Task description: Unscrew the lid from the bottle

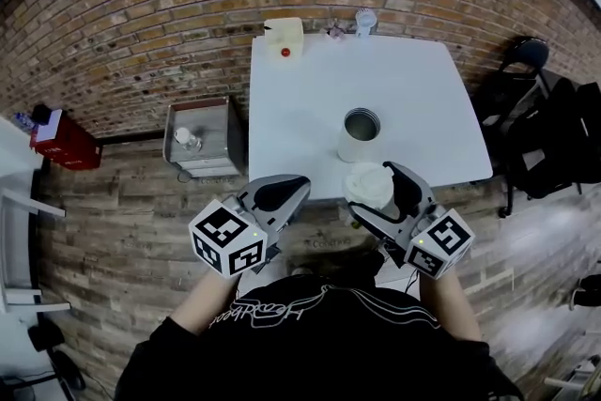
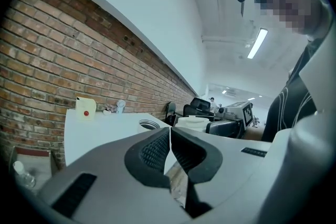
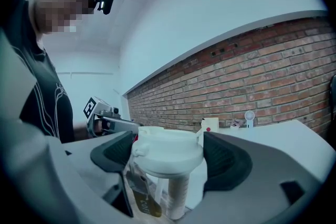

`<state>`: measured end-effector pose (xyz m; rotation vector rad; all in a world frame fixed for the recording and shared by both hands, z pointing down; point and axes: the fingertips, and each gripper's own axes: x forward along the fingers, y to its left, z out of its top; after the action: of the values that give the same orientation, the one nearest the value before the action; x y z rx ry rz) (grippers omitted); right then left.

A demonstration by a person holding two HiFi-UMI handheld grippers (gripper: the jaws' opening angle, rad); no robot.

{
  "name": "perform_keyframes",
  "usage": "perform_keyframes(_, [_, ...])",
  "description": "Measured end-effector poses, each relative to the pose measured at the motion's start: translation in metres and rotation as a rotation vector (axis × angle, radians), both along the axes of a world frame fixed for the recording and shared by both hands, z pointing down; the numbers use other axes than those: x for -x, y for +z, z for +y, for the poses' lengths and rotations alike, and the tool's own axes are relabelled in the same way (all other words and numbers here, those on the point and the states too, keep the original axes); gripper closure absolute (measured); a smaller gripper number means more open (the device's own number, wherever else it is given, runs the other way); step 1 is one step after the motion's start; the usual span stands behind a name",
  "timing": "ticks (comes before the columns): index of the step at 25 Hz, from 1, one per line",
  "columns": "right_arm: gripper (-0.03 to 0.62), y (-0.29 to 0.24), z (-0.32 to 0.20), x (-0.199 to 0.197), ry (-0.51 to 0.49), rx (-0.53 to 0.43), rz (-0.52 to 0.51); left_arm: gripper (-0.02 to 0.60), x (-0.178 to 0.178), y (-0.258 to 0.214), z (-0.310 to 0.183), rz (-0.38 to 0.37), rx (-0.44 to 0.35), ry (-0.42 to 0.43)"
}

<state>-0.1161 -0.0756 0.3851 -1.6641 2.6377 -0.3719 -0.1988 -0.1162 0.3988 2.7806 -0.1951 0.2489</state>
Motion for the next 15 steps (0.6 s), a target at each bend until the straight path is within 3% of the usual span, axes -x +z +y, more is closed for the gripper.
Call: perform_keyframes(15, [0.181, 0.008, -0.002, -0.002, 0.02, 0.01, 0.002, 0.546, -0.005, 0.012, 0.0, -0.014, 0.036, 0.03])
